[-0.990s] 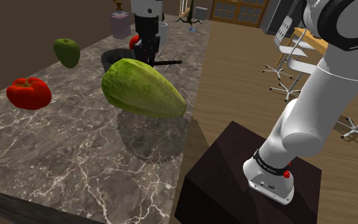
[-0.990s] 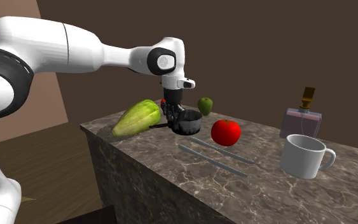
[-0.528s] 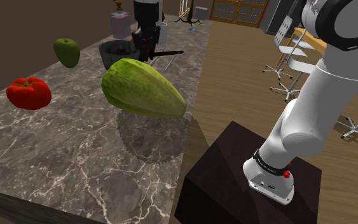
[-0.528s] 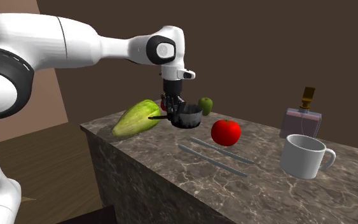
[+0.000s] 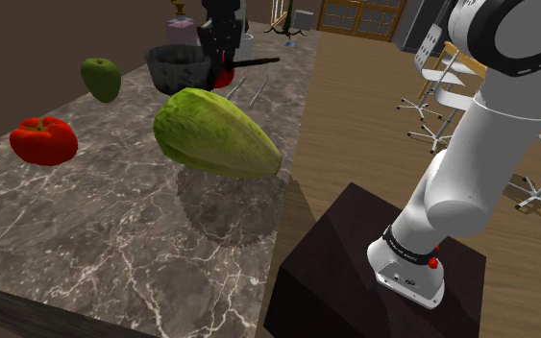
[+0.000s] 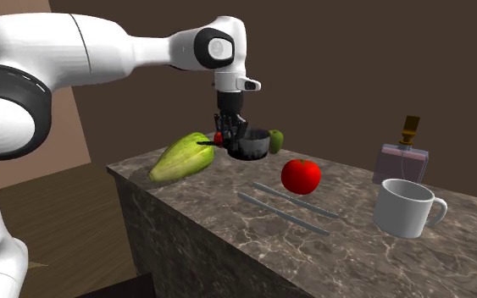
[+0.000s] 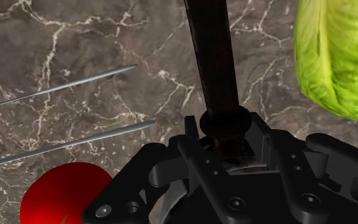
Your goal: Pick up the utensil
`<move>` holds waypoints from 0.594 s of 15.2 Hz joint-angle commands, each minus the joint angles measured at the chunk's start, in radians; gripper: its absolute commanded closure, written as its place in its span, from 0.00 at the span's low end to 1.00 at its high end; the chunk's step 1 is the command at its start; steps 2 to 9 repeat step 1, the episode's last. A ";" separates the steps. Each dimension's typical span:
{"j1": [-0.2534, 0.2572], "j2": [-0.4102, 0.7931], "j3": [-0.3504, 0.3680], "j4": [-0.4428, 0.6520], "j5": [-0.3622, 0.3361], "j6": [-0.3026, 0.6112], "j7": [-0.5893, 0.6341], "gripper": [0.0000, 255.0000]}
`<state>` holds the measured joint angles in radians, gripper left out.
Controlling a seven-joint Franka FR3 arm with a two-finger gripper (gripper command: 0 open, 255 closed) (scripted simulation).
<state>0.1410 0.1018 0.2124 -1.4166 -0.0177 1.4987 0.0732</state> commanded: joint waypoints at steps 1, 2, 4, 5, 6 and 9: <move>0.000 0.001 0.000 0.010 0.000 -0.008 -0.001 1.00; 0.000 0.001 0.000 0.010 0.000 -0.008 -0.001 1.00; 0.000 0.001 0.000 0.010 0.000 -0.008 -0.001 1.00; 0.000 0.001 0.000 0.010 0.000 -0.008 -0.001 1.00; 0.000 0.001 0.000 0.010 0.000 -0.008 -0.001 1.00; 0.000 0.001 0.000 0.010 0.000 -0.008 -0.001 1.00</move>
